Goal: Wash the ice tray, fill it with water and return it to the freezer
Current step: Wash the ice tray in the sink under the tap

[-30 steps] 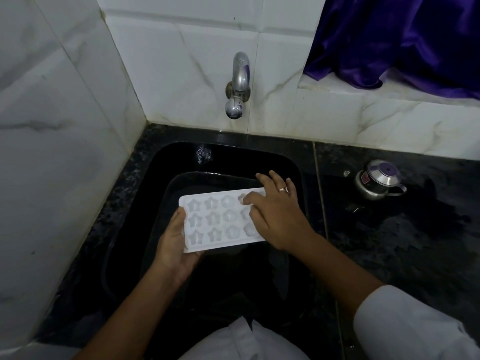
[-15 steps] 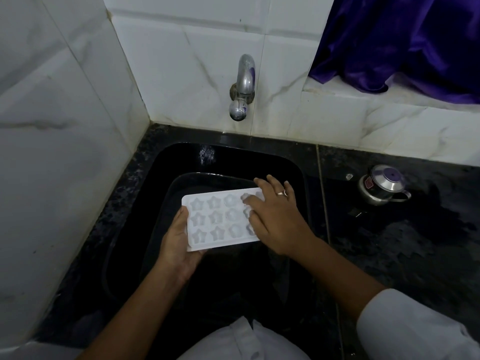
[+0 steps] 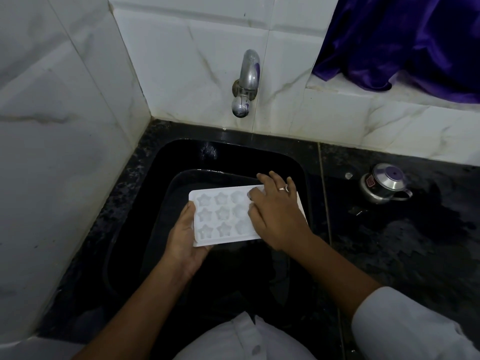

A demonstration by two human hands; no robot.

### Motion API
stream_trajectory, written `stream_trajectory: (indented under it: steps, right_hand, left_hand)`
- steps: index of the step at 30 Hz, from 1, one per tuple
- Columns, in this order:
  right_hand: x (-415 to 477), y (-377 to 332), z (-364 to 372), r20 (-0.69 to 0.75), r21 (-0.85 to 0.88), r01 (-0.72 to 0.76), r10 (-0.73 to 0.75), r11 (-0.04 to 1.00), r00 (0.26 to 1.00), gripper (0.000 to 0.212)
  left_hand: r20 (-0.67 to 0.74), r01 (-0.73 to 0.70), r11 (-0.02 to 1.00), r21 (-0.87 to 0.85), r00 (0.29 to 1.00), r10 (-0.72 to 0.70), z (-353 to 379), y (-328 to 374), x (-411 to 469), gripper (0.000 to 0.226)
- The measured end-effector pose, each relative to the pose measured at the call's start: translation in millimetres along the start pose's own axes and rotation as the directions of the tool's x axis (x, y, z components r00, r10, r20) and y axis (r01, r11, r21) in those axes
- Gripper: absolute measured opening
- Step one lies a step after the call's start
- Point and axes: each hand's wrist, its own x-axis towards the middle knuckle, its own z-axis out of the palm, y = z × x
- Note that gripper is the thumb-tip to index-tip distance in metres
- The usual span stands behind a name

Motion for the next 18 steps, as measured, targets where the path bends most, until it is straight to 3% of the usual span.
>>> stream_trajectory:
  steps: [6, 10, 12, 14, 18]
  right_hand:
    - [-2.8, 5.9, -8.5, -0.051, 0.05, -0.007, 0.01, 0.999, 0.999, 0.046]
    - [-2.6, -12.8, -2.4, -0.024, 0.045, 0.117, -0.116, 0.992, 0.993, 0.048]
    - [-0.2, -9.7, -1.7, -0.013, 0.048, 0.101, -0.101, 0.994, 0.995, 0.049]
    - [4.1, -11.0, -4.2, -0.005, 0.065, 0.054, -0.054, 0.996, 0.999, 0.049]
    - [3.0, -13.7, -0.7, 0.027, 0.006, 0.137, -0.137, 0.991, 0.99, 0.051]
  left_hand:
    - [-0.002, 0.005, 1.0, -0.022, 1.0, -0.005, -6.9, 2.4, 5.9, 0.053]
    - [0.035, 0.002, 0.999, -0.039, 0.999, -0.001, -3.2, 1.1, 6.7, 0.064]
    - [0.068, -0.003, 0.999, -0.035, 0.998, 0.006, -2.6, 1.2, 6.4, 0.069]
    - [0.084, -0.003, 1.0, -0.019, 0.996, 0.005, -2.8, 0.6, 7.0, 0.065]
    - [0.078, 0.005, 1.0, -0.009, 0.997, -0.004, -5.4, 1.6, 7.4, 0.06]
